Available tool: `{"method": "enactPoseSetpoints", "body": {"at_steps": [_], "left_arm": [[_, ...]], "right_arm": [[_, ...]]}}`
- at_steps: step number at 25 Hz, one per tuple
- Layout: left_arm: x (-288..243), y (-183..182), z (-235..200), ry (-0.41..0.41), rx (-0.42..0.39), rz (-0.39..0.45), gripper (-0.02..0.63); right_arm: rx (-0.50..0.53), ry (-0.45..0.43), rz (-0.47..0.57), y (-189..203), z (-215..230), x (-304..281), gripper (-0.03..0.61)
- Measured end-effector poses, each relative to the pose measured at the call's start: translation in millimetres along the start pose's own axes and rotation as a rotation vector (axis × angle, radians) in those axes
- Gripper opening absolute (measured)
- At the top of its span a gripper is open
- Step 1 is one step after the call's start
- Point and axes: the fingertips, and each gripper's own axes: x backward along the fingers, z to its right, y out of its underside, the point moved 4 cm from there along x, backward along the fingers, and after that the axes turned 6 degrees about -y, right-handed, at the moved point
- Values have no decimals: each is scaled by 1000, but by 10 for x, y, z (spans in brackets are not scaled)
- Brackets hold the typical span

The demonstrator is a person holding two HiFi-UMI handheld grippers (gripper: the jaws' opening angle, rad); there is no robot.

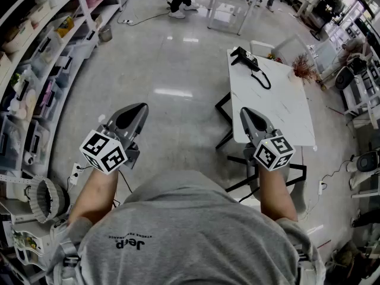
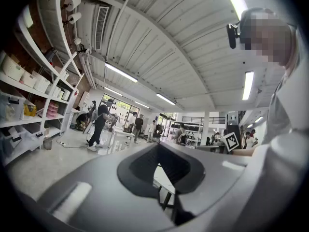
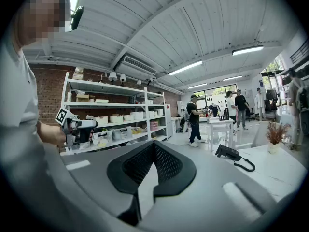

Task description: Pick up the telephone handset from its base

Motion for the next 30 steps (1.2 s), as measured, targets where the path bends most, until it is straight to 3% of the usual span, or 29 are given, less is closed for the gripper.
{"method": "enactPoseSetpoints", "body": {"at_steps": [16, 26, 27, 28, 29, 30], "left_arm": [[-110, 22, -2, 8, 0, 8, 57], [-341, 50, 237, 12, 2, -1, 57], [-375, 48, 287, 23, 1, -7, 88], [-419, 50, 341, 33, -5, -13, 254], [-467, 57, 391, 35, -15, -16, 328], [-514, 67, 437, 30, -26, -16, 357]], "right_arm": [[-11, -18, 10, -33, 88, -15, 3], [-31, -49, 38, -31, 340, 120, 3], [-31, -55, 37, -32, 366, 140, 3], [-30, -61, 37, -35, 401, 167, 3], [-30, -66, 38, -39, 443, 198, 3], [-29, -71, 39, -41, 492, 232, 3]]}}
